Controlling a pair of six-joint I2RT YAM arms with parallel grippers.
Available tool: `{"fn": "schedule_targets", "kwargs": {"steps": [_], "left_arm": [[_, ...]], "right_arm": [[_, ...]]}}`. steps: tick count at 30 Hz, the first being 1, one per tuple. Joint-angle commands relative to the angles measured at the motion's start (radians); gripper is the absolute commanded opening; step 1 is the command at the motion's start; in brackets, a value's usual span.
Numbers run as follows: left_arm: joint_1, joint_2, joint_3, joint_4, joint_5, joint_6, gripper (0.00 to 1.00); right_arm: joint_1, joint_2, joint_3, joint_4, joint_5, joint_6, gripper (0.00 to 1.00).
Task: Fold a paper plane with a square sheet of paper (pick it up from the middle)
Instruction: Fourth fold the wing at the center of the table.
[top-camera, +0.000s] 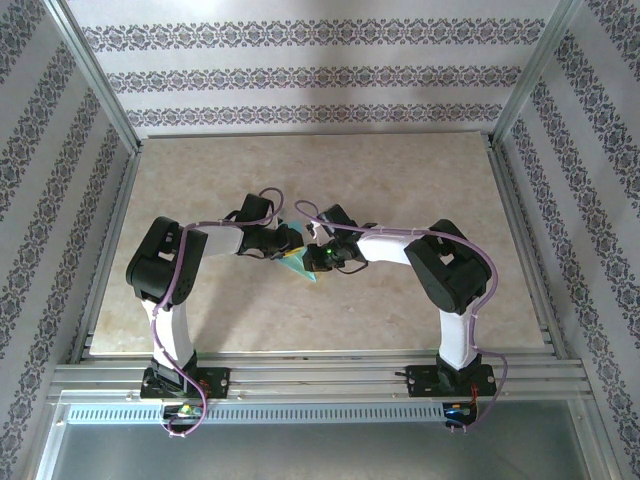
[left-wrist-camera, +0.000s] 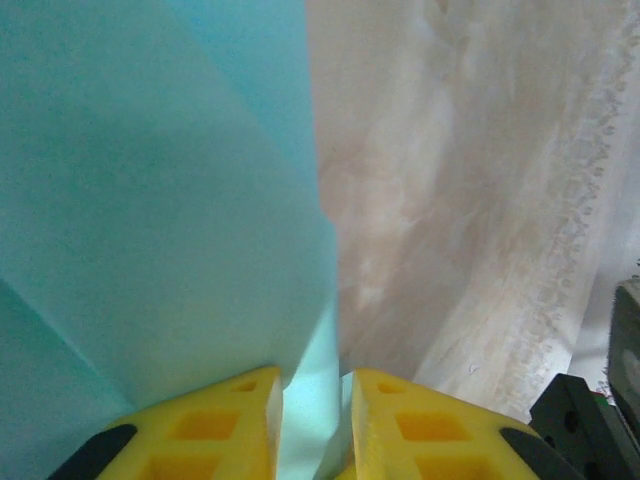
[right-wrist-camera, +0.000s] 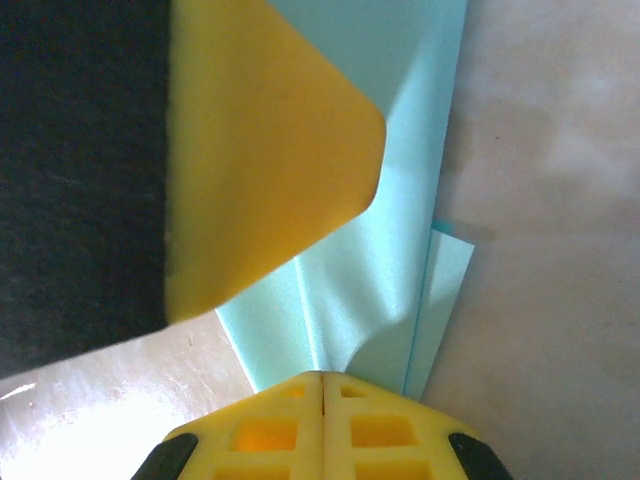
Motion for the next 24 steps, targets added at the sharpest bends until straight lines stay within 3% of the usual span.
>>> {"fn": "schedule_targets", "kwargs": {"steps": [1,12,24], "left_arm": [[0.0,-0.046,0.01,0.016,0.02,-0.004,0.29],[0.007,-0.155,-0.034,-0.065,-0.117,0.091,0.3],[0.015,-0.065,-0.018,0.019,-0.087,0.106,0.24]], "right_arm": [[-0.014,-0.018,-0.022,-0.029,-0.014,-0.027,0.08],[-0.028,-0.017,-0.04,-0.031,-0.035,-0.048,0.08],[-0.048,-0.016,-0.051,-0.055,-0.072,-0.084,0.08]]}}
